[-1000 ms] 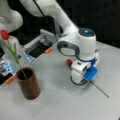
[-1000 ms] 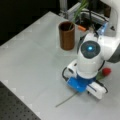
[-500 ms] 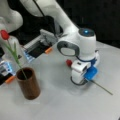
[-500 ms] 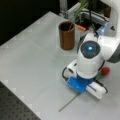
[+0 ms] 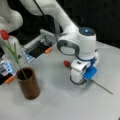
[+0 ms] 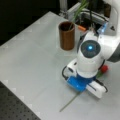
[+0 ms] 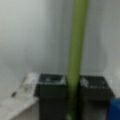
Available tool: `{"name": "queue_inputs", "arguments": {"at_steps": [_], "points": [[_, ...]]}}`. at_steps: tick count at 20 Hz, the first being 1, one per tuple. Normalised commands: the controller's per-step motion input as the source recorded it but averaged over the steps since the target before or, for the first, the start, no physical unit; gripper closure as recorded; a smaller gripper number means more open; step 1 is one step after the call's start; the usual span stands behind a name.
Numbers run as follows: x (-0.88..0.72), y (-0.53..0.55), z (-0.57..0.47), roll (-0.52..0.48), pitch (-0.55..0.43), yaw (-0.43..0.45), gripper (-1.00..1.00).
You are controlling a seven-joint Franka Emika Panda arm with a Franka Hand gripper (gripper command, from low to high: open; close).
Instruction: Flower insertion into a vase
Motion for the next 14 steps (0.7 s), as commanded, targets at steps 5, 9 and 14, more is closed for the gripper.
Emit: {"name": "queue_inputs", "arguments": {"at_steps": [5,9,14], "points": [[-0.28,-0.12,0.38,-0.081,0.019,0.091,1.00],[-0.36,-0.18,0.41,0.027,-0.024,0.074,1.00],[-0.37,-0.21,0.35,0.140,-0.045,0.030,1.00]]}}
